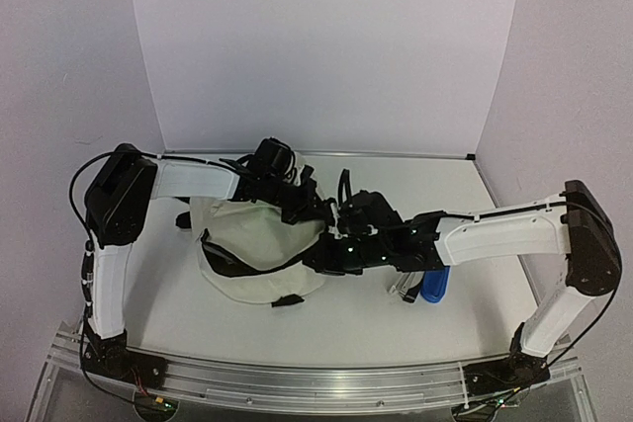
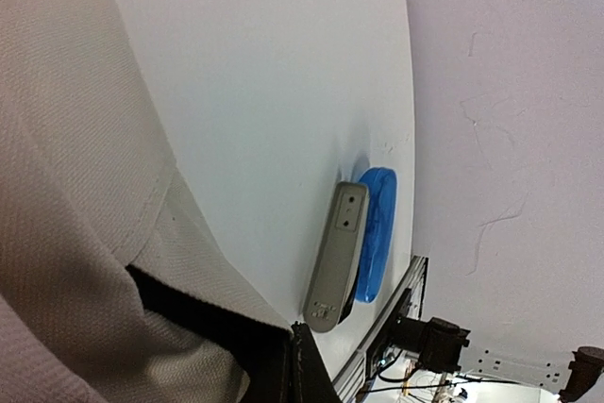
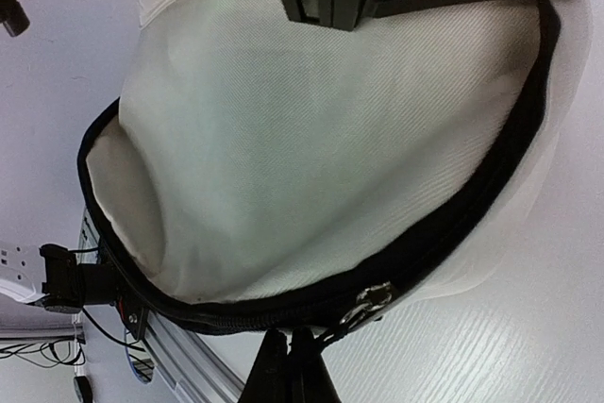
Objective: Pack the student bag
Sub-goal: Zip the student bag at the center of the board.
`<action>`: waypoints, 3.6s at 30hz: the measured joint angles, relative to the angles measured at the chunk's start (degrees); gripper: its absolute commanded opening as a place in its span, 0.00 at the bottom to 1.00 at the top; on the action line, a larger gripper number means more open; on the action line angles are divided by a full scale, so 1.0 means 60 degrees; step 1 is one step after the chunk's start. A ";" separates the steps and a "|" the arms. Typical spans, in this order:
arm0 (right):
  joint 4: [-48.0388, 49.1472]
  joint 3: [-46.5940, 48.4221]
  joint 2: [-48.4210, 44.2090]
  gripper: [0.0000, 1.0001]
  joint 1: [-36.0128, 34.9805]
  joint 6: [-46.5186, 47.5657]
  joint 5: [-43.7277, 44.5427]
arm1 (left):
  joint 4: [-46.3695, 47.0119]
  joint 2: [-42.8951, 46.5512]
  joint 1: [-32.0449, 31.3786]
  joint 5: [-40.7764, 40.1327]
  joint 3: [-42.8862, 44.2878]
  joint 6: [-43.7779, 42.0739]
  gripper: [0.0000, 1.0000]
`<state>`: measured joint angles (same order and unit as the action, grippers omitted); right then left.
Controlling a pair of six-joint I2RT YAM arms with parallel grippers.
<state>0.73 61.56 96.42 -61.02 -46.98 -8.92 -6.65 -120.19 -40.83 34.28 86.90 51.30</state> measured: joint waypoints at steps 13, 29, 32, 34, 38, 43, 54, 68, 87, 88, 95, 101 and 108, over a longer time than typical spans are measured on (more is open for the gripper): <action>-0.0080 0.0034 0.0000 0.00 -0.0378 0.0227 0.0789 | 0.1214 -0.1441 0.0134 -0.0564 0.1794 0.0289 0.00; -0.0234 0.0945 0.0747 0.00 -0.0652 0.0495 0.1547 | 0.1288 -0.2785 0.0173 -0.1093 0.3787 -0.0140 0.00; -0.0225 0.1148 0.0888 0.00 -0.0665 0.0518 0.1707 | 0.1271 -0.3019 0.0174 -0.1164 0.4112 -0.0235 0.00; -0.0226 0.1287 0.0999 0.00 -0.0668 0.0542 0.1816 | 0.1281 -0.3150 0.0174 -0.1286 0.4315 -0.0297 0.00; -0.0261 0.1557 0.1242 0.00 -0.0668 0.0548 0.2045 | 0.1287 -0.3399 0.0176 -0.1688 0.4716 -0.0402 0.00; -0.0272 0.1792 0.1457 0.00 -0.0668 0.0510 0.2463 | 0.1307 -0.3496 0.0158 -0.2382 0.4893 -0.0616 0.00; 0.0047 0.1222 0.1131 0.00 -0.0645 0.0065 0.2854 | 0.1363 -0.3339 0.0391 -0.2789 0.4884 -0.1793 0.44; 0.0453 0.0699 0.0676 0.00 -0.0027 0.0003 0.2048 | -0.0446 0.1918 0.1292 -0.2377 0.1558 -0.5326 0.89; 0.0497 0.0630 0.0659 0.00 0.0028 -0.0173 0.1608 | -0.3609 0.1442 0.0954 -0.6847 0.0950 -0.9590 0.44; 0.0505 0.0630 0.0659 0.00 0.0043 -0.0180 0.1600 | -0.3637 0.1413 0.0900 -0.6889 0.0960 -0.9598 0.31; 0.0518 0.0630 0.0659 0.00 0.0186 -0.0152 0.1564 | -0.3620 0.1347 0.0684 -0.6970 0.0913 -0.9303 0.00; 0.0452 0.0634 0.0659 0.00 0.0246 0.0076 0.1540 | -0.3435 0.1360 0.0661 -0.6894 0.0796 -0.8192 0.00; 0.0160 0.0902 0.0662 0.00 -0.0111 0.0157 0.1612 | -0.3455 0.1360 0.0549 -0.6926 0.0797 -0.6964 0.00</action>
<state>1.69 66.97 100.39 -61.69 -46.04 0.75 -27.38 -112.03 -37.54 -7.28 91.68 9.52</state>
